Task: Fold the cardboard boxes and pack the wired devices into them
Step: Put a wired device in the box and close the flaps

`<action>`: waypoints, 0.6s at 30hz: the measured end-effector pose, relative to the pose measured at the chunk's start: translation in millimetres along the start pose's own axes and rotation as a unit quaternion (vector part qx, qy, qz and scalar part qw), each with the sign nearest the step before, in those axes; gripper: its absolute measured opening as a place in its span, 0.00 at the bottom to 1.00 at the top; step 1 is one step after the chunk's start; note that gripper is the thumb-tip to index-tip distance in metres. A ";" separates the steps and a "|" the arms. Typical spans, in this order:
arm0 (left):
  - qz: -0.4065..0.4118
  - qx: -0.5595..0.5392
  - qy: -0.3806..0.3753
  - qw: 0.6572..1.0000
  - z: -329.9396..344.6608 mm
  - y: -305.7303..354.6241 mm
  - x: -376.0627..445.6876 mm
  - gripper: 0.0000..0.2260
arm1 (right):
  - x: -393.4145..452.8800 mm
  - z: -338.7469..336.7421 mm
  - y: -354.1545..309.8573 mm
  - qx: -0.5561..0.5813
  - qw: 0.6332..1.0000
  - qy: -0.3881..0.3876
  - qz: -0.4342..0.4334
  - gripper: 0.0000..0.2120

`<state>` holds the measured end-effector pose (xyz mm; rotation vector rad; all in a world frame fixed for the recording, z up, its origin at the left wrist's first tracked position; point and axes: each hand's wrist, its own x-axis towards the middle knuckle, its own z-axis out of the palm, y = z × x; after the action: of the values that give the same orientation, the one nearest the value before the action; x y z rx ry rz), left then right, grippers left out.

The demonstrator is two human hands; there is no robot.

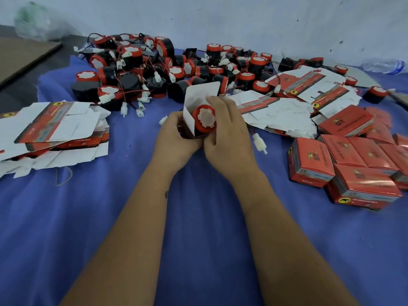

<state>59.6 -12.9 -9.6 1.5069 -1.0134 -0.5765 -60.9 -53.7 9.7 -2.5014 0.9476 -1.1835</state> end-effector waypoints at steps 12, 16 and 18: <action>-0.029 -0.016 0.073 0.997 0.0 -2.1 1.8 0.16 | -7.3 6.8 1.5 0.009 1.000 0.019 0.019 0.08; -0.062 -0.076 0.087 0.991 -3.9 2.6 1.2 0.17 | -8.1 7.1 2.0 0.054 0.982 0.078 0.162 0.12; -0.065 -0.099 0.071 0.990 -4.0 5.7 -1.2 0.17 | -5.8 3.7 1.3 0.120 0.968 0.126 0.182 0.12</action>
<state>60.7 -9.5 -3.5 1.4225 -0.7296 -0.6325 -61.4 -51.3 3.2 -1.9190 1.1820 -1.4114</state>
